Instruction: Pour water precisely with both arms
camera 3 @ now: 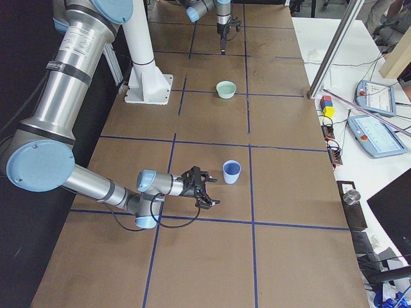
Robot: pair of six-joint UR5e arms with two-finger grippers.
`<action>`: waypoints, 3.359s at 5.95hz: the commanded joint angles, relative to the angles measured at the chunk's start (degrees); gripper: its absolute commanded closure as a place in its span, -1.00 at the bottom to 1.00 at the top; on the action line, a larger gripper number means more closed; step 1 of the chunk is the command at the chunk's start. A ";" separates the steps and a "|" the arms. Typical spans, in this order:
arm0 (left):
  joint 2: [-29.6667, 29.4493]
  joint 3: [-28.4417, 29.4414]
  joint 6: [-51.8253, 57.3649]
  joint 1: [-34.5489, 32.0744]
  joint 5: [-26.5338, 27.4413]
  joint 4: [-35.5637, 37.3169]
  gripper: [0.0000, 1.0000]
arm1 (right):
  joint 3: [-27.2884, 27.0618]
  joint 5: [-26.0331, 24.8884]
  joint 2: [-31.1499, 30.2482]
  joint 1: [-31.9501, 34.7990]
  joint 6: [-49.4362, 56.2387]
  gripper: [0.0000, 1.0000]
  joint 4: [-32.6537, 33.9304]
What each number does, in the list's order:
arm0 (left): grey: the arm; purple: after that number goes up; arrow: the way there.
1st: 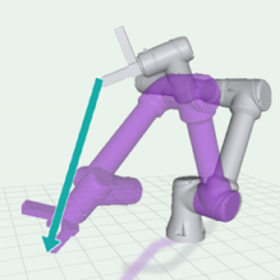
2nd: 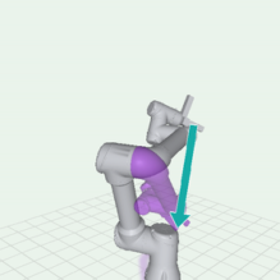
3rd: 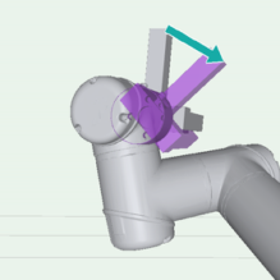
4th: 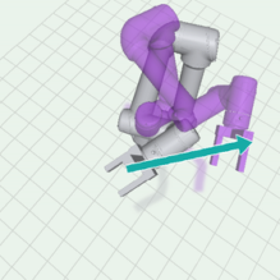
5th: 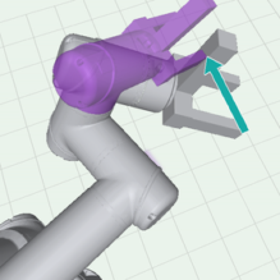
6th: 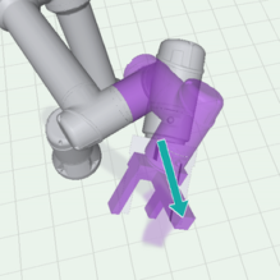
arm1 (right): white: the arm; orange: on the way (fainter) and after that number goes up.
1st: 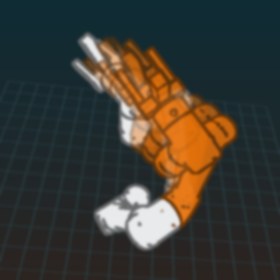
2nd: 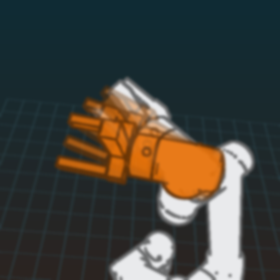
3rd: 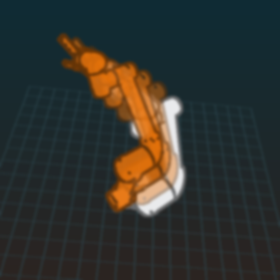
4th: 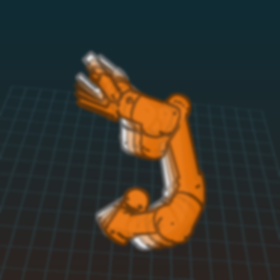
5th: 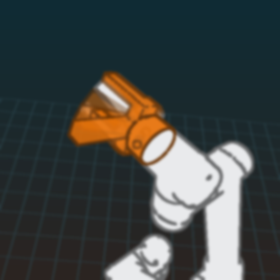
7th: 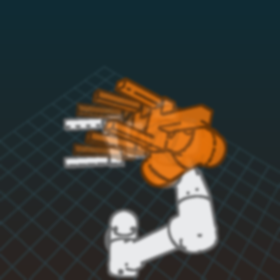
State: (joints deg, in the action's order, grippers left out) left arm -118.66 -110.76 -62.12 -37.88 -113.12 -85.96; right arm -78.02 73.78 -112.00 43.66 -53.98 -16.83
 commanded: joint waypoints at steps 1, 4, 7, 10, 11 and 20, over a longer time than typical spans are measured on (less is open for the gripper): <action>0.00 -0.16 -0.02 0.00 0.00 0.00 -1.00 | -0.12 29.69 5.98 22.33 7.18 -0.98 9.92; 0.01 -0.07 0.07 0.00 0.09 0.00 -1.00 | -0.55 59.32 9.34 41.11 22.68 -0.98 33.85; 0.00 -0.07 0.07 0.00 0.09 0.00 -1.00 | -0.99 67.87 13.72 42.81 35.56 -1.00 57.44; 0.00 -0.07 0.07 0.00 0.09 -0.09 -1.00 | -1.87 67.21 20.65 47.28 53.38 -1.00 80.72; 0.00 0.02 0.07 0.00 0.09 0.00 -1.00 | -3.62 65.28 24.16 49.48 58.76 -1.00 92.56; -10.35 20.46 -16.08 6.50 6.51 -16.75 -1.00 | -7.59 61.22 26.31 51.17 65.15 -1.00 110.44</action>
State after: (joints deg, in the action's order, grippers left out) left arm -127.13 -93.62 -75.45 -31.85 -106.76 -99.70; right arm -85.49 134.95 -85.49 94.84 11.15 93.60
